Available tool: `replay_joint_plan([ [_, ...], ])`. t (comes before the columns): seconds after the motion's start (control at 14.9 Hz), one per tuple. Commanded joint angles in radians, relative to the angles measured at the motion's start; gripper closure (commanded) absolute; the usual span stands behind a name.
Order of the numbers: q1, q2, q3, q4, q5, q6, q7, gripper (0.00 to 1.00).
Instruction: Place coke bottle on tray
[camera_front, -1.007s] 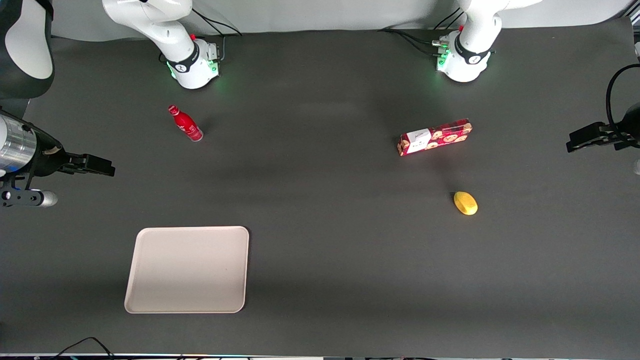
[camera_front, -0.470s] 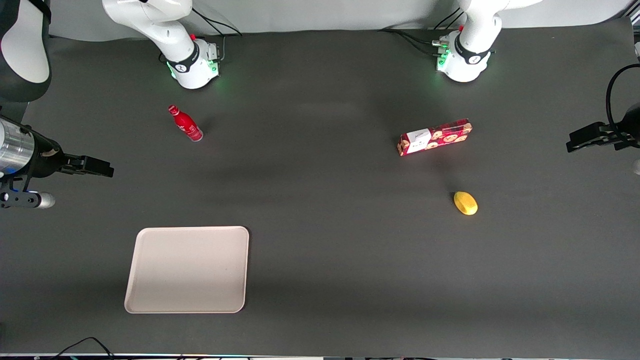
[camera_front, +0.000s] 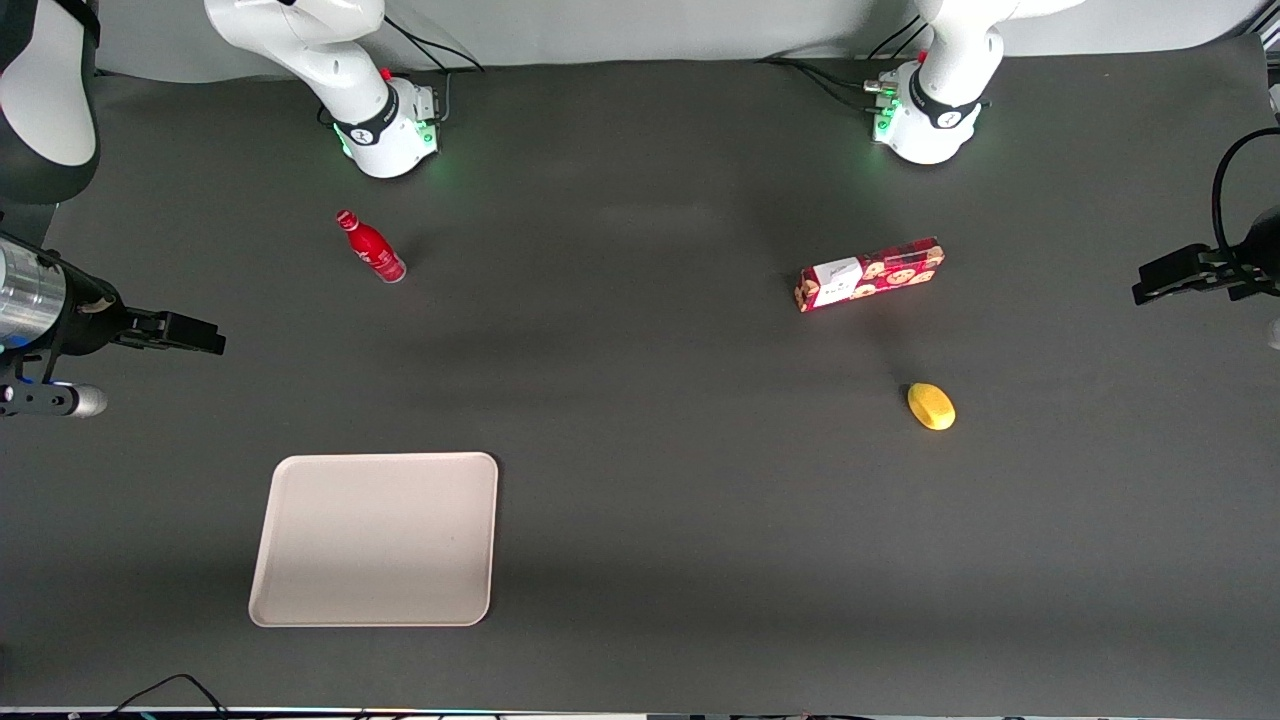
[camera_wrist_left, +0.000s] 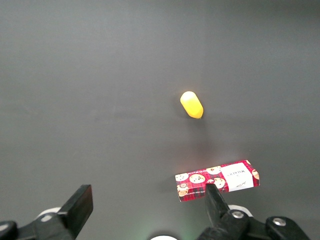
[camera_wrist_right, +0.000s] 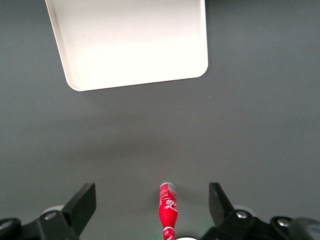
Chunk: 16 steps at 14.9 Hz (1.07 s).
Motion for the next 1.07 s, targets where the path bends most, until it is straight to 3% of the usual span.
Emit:
replay_joint_plan([
  [0.0, -0.010, 0.003, -0.006, 0.020, 0.005, -0.006, 0.006, 0.00],
  [0.47, -0.040, 0.005, -0.009, 0.047, 0.022, -0.003, 0.008, 0.00],
  [1.01, -0.030, -0.009, 0.000, 0.051, -0.004, -0.004, 0.006, 0.00],
])
